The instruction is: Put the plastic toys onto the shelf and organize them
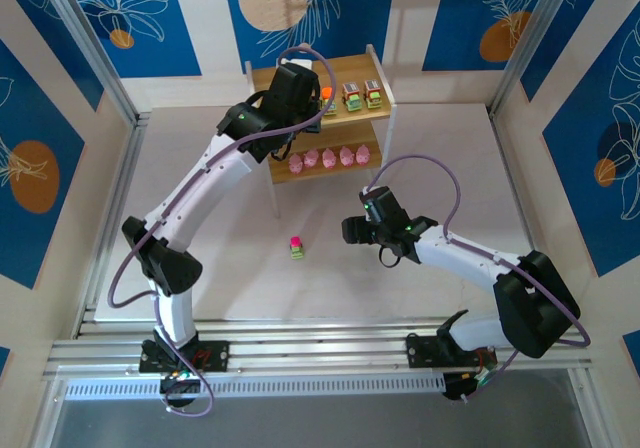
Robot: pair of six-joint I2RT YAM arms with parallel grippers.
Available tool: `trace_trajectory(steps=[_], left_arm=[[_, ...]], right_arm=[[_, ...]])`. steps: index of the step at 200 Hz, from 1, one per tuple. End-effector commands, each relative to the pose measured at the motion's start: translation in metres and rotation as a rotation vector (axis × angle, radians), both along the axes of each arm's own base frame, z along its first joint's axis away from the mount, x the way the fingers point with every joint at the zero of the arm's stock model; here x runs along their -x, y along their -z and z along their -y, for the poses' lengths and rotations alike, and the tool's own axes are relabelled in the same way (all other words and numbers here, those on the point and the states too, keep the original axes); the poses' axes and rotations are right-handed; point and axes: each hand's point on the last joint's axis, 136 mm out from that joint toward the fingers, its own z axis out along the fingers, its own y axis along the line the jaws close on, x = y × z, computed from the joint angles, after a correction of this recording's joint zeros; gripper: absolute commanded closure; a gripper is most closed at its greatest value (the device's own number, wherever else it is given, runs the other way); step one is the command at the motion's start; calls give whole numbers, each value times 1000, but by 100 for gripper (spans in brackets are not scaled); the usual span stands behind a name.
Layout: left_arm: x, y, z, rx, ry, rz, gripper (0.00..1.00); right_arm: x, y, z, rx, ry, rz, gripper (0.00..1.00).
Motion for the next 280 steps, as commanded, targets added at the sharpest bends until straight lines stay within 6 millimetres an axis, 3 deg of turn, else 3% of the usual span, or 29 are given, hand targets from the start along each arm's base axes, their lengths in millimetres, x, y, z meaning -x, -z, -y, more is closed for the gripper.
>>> trace_trajectory(steps=[1, 75, 210, 280], left_arm=[[0, -1, -1, 6, 8, -13, 69], [3, -11, -3, 22, 8, 6, 59], [18, -30, 1, 75, 39, 27, 56], [44, -38, -9, 64, 33, 63, 55]], right_arm=[[-5, -8, -6, -36, -2, 4, 25], [-5, -7, -7, -37, -4, 0, 25], [-5, -6, -8, -38, -7, -8, 25], [-5, -6, -8, -45, -8, -9, 25]])
